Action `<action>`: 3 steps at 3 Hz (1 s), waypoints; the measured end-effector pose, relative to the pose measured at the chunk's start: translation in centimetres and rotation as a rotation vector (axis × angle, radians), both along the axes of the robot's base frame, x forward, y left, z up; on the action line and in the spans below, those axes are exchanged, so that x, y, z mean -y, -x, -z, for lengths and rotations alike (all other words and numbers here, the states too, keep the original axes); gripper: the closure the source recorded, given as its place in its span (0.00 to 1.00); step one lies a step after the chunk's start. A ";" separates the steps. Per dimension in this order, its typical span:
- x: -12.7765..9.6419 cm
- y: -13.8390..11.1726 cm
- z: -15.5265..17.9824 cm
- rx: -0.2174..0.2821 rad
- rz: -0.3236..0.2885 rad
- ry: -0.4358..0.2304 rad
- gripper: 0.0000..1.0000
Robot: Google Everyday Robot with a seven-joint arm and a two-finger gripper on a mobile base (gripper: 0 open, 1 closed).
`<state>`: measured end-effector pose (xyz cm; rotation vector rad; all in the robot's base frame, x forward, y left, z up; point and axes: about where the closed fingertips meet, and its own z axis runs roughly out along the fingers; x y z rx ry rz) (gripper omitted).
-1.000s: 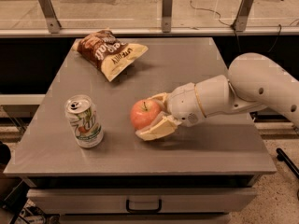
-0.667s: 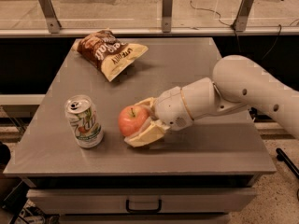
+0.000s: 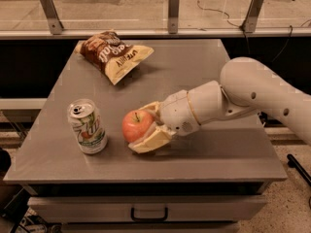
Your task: Move apple near 7up can
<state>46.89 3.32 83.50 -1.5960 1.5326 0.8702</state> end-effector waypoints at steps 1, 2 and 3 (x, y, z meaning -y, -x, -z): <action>-0.2 0.1 0.0 0.000 -0.004 0.001 0.35; -0.4 0.2 0.0 0.001 -0.008 0.002 0.11; -0.5 0.3 0.0 0.001 -0.011 0.002 0.00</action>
Offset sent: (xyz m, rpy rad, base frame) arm -0.0008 0.0016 0.0001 -0.0007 -0.0003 0.0035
